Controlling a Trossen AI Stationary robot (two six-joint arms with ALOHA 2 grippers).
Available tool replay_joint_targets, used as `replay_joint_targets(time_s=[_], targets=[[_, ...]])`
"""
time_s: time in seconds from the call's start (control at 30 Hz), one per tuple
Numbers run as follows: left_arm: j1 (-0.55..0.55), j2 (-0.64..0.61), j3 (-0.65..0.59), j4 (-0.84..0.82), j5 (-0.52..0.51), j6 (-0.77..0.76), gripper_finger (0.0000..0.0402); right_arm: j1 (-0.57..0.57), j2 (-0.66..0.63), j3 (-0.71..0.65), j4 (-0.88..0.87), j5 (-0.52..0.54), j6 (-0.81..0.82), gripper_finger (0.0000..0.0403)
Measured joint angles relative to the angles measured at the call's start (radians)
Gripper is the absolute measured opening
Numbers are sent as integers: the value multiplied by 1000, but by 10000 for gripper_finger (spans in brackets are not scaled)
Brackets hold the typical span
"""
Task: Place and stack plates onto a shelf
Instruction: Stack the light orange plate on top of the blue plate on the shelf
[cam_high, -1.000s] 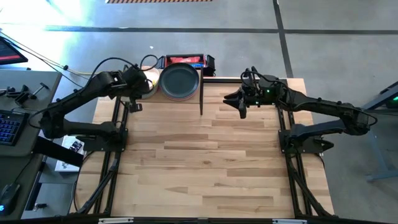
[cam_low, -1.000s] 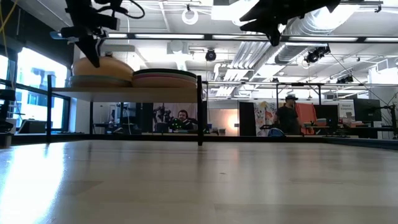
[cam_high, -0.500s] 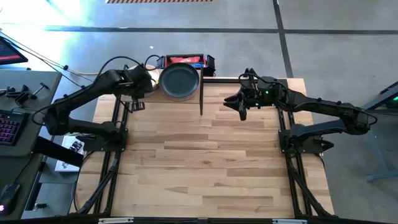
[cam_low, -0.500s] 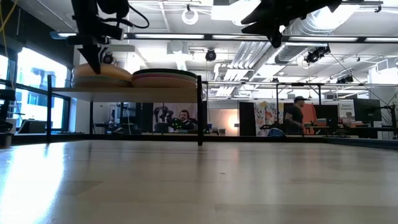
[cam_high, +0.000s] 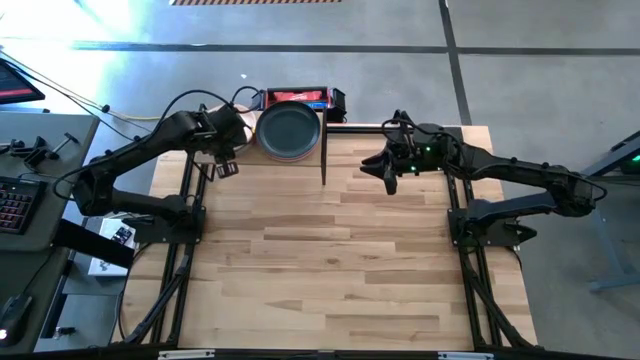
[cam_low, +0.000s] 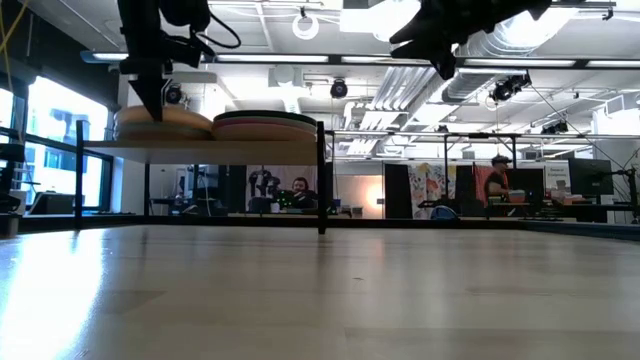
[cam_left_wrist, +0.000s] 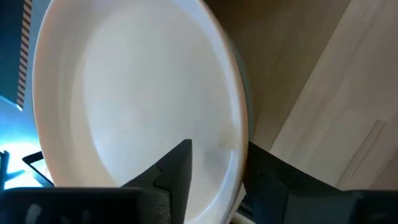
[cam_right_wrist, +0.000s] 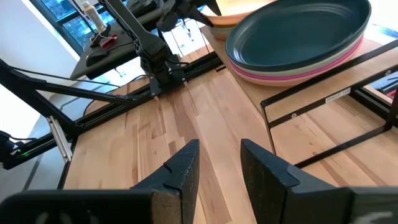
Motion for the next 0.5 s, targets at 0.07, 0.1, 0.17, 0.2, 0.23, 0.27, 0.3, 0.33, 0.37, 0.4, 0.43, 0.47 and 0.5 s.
replay_joint_targets(time_s=[0.07, 0.1, 0.17, 0.2, 0.23, 0.27, 0.3, 0.33, 0.37, 0.4, 0.43, 0.47, 0.5], targets=[[-2, 0, 1, -1, 10, -14, 129, 0, 0, 0, -6, 0, 0, 108], [-2, 0, 1, -1, 17, -19, 131, 0, 0, 0, -7, 0, 0, 108], [-3, -4, 1, -4, 26, -19, 133, 0, 0, 0, -7, 0, 0, 108], [-4, -6, 1, -6, 28, -19, 132, 0, 0, 0, -7, 0, 0, 108], [-9, -6, 2, -9, 29, -19, 131, 0, 0, 0, -7, 0, 0, 108], [-13, -5, 6, -14, 29, -19, 130, 0, 0, 0, -7, 0, 0, 108], [-15, -4, 15, -23, 32, -19, 129, 0, 0, 0, -7, 0, 0, 108], [-15, -3, 29, -32, 34, -19, 128, 0, 0, 0, -7, -1, 0, 108], [-15, -4, 46, -35, 34, -19, 128, 0, 0, 0, -7, -1, 0, 108], [-15, -5, 63, -33, 35, -19, 127, 0, 0, 0, -8, -1, 0, 108], [-15, -5, 78, -33, 35, -18, 127, 0, 0, 0, -8, -1, 0, 108], [-15, -5, 92, -33, 34, -18, 127, 0, 0, 0, -8, -1, 0, 108], [-15, -5, 104, -32, 34, -20, 127, 0, 0, 0, -8, -1, 0, 108]])
